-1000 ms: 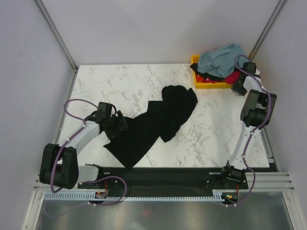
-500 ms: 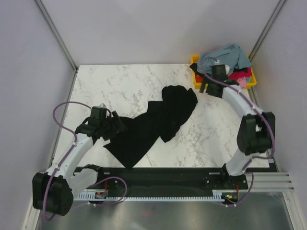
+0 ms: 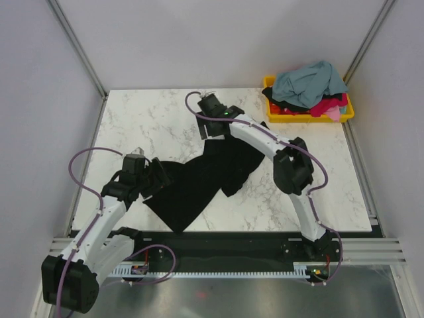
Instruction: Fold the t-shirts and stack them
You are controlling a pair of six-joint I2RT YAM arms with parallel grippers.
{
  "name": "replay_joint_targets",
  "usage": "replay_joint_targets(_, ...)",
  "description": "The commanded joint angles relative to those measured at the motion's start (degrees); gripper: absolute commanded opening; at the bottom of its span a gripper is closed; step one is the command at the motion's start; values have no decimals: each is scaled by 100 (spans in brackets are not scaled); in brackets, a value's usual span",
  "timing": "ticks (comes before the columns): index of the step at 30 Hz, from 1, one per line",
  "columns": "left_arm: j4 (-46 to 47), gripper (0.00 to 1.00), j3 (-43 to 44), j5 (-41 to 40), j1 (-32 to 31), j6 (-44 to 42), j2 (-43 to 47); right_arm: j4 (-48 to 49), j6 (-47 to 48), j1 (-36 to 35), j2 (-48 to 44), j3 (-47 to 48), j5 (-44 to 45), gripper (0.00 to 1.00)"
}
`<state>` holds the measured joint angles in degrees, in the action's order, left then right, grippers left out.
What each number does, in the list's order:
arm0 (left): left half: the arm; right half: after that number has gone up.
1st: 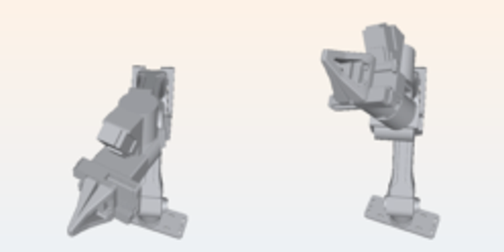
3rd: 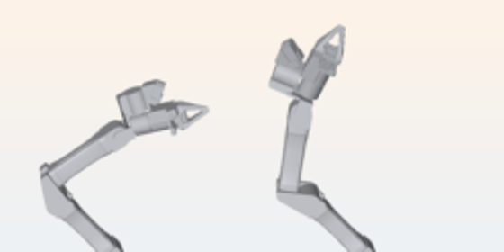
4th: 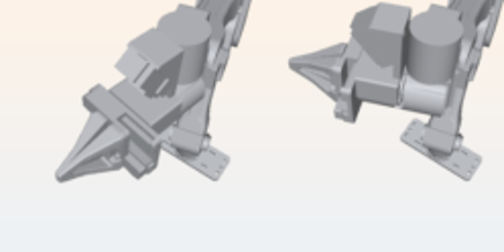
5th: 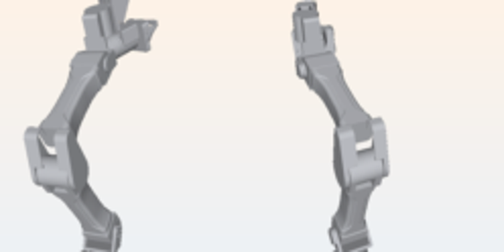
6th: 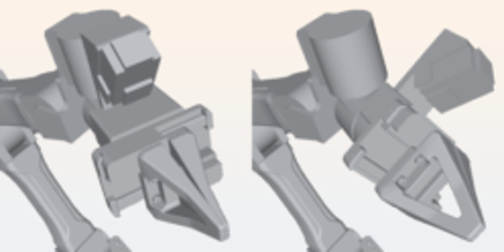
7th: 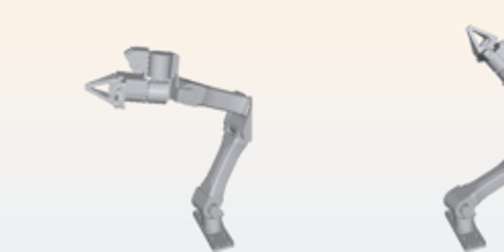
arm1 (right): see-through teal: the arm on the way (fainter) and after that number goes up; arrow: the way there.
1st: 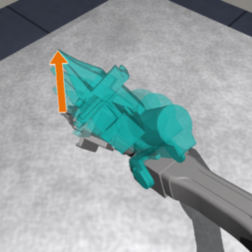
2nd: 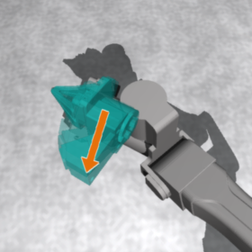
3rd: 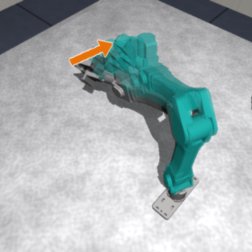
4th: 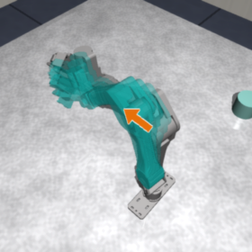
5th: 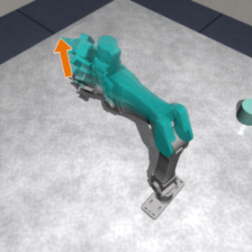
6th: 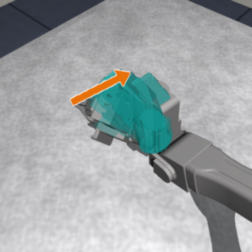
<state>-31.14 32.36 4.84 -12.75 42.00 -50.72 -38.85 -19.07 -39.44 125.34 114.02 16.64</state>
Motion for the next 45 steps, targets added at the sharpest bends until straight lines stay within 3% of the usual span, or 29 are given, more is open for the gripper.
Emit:
replay_joint_targets(1,47,83,-124,149,-17,221,369,-869,167,-178,666,840,190,81)
replay_joint_targets(4,-7,84,-230,87,-17,388,396,-1063,158,-266,1211,1499,120,80)
replay_joint_targets(10,2,84,-256,-36,-17,397,264,-1116,114,-363,1792,1527,137,70)
replay_joint_targets(11,11,84,-256,-36,-17,388,273,-1116,114,-354,1871,1492,155,59)
replay_joint_targets(13,11,84,-256,-71,-17,388,282,-1107,97,-354,1915,1439,233,48)
replay_joint_targets(14,20,84,-256,-80,-17,388,291,-1107,105,-354,1950,1404,278,35)
replay_joint_targets(20,29,84,-318,-396,-17,467,133,-1054,158,-354,1723,1683,313,0)
replay_joint_targets(24,29,81,-125,-649,-17,406,-175,-1046,474,-214,926,2387,375,0)
replay_joint_targets(27,-24,80,33,-1002,-17,379,-166,-853,474,50,283,2371,261,0)
replay_joint_targets(32,-94,75,60,-1529,-17,502,-797,-237,466,604,-800,1273,-21,0)
replay_joint_targets(36,248,60,-151,-1512,-25,722,-1219,-237,264,841,-1029,579,-48,0)
replay_joint_targets(39,248,63,-72,-1723,-25,705,-1597,-150,1,1332,-1292,-97,-20,0)
replay_joint_targets(43,318,69,7,-1619,-25,669,-1766,648,-255,2307,-1924,-1457,-774,0)
replay_joint_targets(45,371,74,33,-1487,-60,713,-1757,738,-220,2353,-1987,-1654,-847,0)
